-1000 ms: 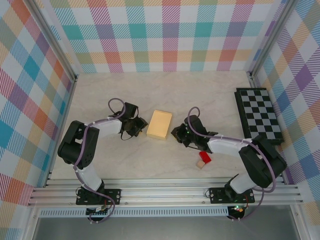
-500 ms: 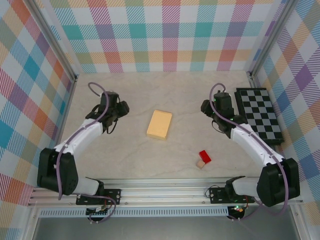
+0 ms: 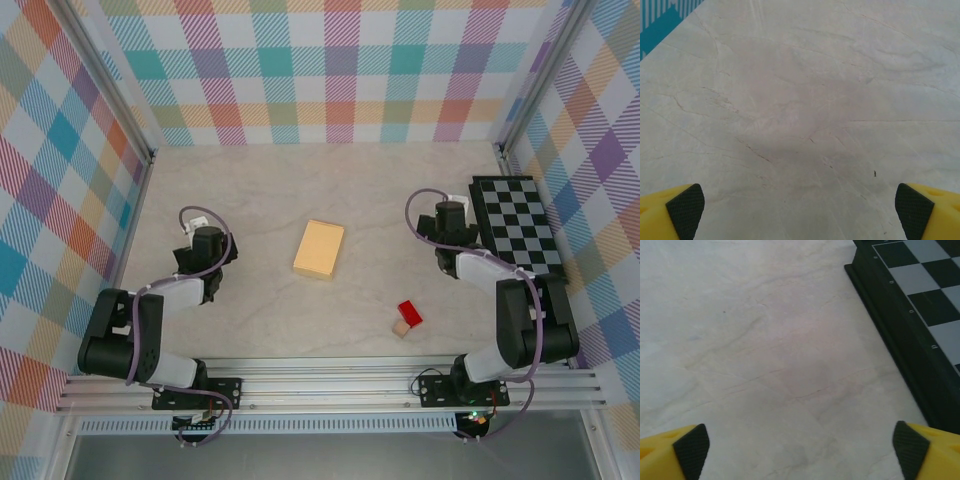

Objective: Fold the paper box

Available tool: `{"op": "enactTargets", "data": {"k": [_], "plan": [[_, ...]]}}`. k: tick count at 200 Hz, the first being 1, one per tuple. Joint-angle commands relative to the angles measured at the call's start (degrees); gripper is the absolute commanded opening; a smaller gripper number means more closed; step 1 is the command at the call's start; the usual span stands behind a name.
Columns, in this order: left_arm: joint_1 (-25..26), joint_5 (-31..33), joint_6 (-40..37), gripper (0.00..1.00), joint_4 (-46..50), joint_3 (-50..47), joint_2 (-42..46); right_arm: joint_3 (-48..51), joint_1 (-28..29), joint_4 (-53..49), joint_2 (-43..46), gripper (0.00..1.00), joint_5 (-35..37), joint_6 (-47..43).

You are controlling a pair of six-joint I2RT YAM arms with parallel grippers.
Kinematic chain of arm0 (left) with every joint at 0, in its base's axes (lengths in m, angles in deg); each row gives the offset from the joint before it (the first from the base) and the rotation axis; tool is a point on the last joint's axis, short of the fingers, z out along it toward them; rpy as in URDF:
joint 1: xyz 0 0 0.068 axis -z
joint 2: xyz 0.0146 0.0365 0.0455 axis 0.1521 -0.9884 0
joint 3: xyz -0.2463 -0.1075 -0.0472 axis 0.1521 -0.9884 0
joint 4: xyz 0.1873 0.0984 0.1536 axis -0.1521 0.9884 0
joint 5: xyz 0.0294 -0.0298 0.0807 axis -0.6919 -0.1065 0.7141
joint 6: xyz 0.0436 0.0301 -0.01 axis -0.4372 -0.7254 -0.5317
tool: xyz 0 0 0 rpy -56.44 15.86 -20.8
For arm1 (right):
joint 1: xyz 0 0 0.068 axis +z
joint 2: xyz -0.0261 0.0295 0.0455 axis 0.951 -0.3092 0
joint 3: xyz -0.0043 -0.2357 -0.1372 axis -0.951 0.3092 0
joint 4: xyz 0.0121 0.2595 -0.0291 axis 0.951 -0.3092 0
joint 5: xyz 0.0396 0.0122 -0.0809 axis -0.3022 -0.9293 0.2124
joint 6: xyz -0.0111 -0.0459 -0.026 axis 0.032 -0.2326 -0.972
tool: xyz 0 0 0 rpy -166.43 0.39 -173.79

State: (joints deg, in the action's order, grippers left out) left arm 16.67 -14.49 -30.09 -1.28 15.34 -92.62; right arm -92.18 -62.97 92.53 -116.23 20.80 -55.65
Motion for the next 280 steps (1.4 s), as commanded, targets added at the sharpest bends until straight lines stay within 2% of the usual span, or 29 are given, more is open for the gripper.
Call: {"op": "enactTargets", "data": {"k": [1,5,13,25,36,43,54,61,68,98,113,118,142,152,164,169,193,212,224,234,280], "plan": [[-1.28,-1.4,-5.23,1.0,-14.54,-0.94,-4.22,-0.55,-0.75,5.42,1.81,1.0,1.45,-0.25],[-1.56,-2.35,-5.86,1.0,-17.54,-1.17,-5.56,-0.28,-0.9,5.39,2.1,1.0,1.44,-0.29],[-1.64,-5.95,-6.61,1.0,-13.38,0.3,-5.18,0.37,-1.09,5.59,2.8,1.0,1.31,-0.29],[-1.51,-9.7,-8.33,1.0,-16.47,-1.37,-5.22,1.57,-1.52,6.18,3.92,1.0,0.76,-0.05],[-1.76,-12.35,-8.93,1.0,-23.68,-5.19,-6.15,2.21,-1.91,5.77,4.73,1.0,0.07,0.14],[-1.93,-12.32,-9.69,1.0,-31.88,-7.1,-8.84,2.29,-1.91,5.02,5.07,1.0,-0.31,0.26],[-2.23,-15.14,-9.79,1.0,-24.17,-5.03,-6.89,2.96,-1.9,4.85,5.97,1.0,-0.49,0.3],[-2.83,-16.41,-9.73,1.0,-26.57,-5.44,-7.78,4.04,-1.89,5.82,6.9,1.0,-0.44,0.43],[-3.07,-16.45,-9.39,1.0,-24.23,-4.86,-7.21,5.25,-1.9,6.89,7.84,1.0,-0.28,0.66],[-3.08,-16.38,-9.56,1.0,-25.05,-5.11,-7.37,7.43,-1.99,4.88,8.19,1.0,1.81,1.31],[-3.07,-16.41,-9.53,1.0,-25.22,-5.17,-7.37,10.66,-2.41,10.5,5.72,1.0,1.58,1.12],[-2.97,-16.4,-9.57,1.0,-25.2,-5.16,-7.33,10.04,-2.42,8.91,5.6,1.0,1.44,1.37],[-3.06,-16.46,-9.55,1.0,-25.18,-5.14,-7.32,10.65,-2.6,16.13,3.59,1.0,0.18,-3.06],[-3.09,-16.42,-9.55,1.0,-25.15,-5.15,-7.32,12.52,-2.78,22.66,2.9,1.0,0.27,-5.03],[-3.08,-16.43,-9.55,1.0,-25.15,-5.13,-7.32,15.68,-3.62,31.25,1.26,1.0,-1.83,-5.93],[-3.04,-16.44,-9.55,1.0,-25.2,-5.15,-7.32,16.02,-3.57,30.82,1.61,1.0,-2.43,-6.0],[-3.06,-16.53,-9.59,1.0,-25.21,-5.15,-7.32,22.83,-3.57,43.36,2.29,1.0,-12.06,-10.19],[-3.06,-16.54,-9.54,1.0,-25.1,-5.15,-7.35,21.63,-3.72,46.46,-3.16,1.0,-17.73,-12.69],[-3.03,-16.53,-9.53,1.0,-25.07,-5.14,-7.32,17.72,-6.75,35.83,-1.89,1.0,-23.19,-10.68],[-3.08,-16.67,-9.57,1.0,-25.07,-5.12,-7.33,16.84,-8.55,35.52,-2.69,1.0,-26.49,-9.78],[-3.59,-18.27,-9.55,1.0,-23.19,-3.96,-7.69,16.56,-8.65,35.19,-2.63,1.0,-26.5,-9.93]]}}
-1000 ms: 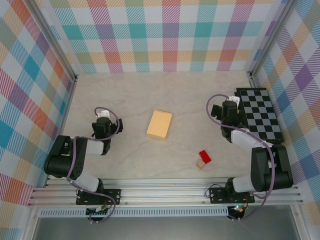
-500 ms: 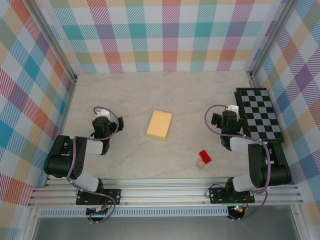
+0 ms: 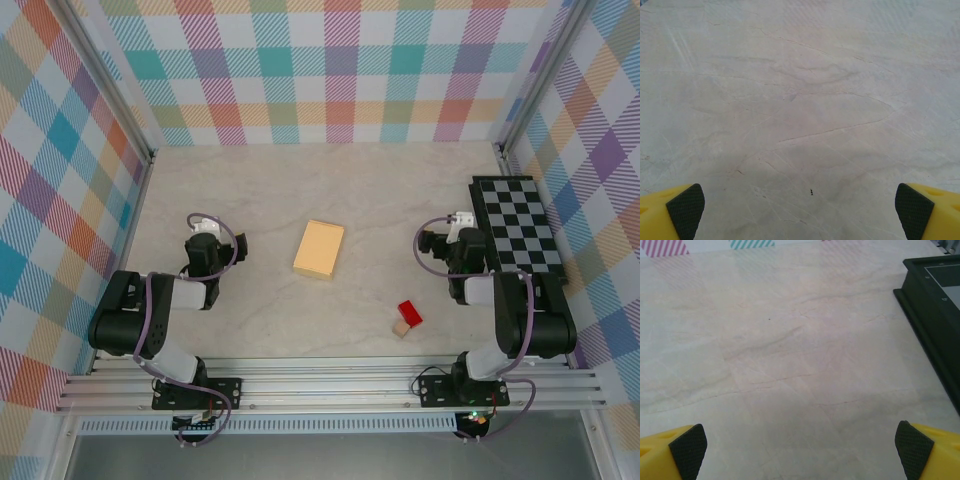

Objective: Fold the paper box

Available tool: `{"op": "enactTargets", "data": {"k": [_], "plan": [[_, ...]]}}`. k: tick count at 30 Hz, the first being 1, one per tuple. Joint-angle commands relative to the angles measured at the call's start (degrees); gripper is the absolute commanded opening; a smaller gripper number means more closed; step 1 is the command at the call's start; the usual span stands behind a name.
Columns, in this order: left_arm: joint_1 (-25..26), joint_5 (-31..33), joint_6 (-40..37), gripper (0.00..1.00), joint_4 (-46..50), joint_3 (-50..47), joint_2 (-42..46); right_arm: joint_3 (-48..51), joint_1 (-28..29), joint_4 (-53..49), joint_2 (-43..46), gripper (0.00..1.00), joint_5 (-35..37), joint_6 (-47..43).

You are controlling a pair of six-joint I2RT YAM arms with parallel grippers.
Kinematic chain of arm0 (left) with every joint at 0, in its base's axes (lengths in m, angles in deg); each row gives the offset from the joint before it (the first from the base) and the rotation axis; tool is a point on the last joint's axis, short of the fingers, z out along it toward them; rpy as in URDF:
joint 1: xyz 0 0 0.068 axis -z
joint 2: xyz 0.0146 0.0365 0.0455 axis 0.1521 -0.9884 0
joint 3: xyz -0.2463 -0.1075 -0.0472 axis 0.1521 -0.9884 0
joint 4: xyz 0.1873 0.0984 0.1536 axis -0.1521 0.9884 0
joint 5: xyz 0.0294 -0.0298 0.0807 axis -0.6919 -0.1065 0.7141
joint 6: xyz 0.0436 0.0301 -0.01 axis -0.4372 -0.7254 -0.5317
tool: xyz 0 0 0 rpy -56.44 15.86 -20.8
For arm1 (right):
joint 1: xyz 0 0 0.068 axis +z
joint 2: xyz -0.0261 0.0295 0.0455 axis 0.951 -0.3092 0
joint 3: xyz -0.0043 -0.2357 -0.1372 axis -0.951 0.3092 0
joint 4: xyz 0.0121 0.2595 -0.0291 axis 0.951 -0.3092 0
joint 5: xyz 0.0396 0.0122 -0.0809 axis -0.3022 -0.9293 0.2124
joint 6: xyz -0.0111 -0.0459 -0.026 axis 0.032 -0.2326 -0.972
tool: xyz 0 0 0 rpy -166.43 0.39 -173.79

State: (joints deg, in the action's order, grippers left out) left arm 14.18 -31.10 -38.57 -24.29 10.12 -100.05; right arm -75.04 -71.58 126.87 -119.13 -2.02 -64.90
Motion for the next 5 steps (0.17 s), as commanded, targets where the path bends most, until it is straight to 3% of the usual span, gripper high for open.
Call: {"op": "enactTargets", "data": {"k": [1,5], "plan": [[-1.11,-1.65,-1.1,1.0,-0.23,1.24,-0.25,-0.57,0.0,0.78,0.27,1.0,-3.68,-0.68],[-1.08,-2.55,-1.44,1.0,-1.1,0.63,0.04,-0.53,0.04,0.8,0.37,1.0,-3.69,-0.66]]}}
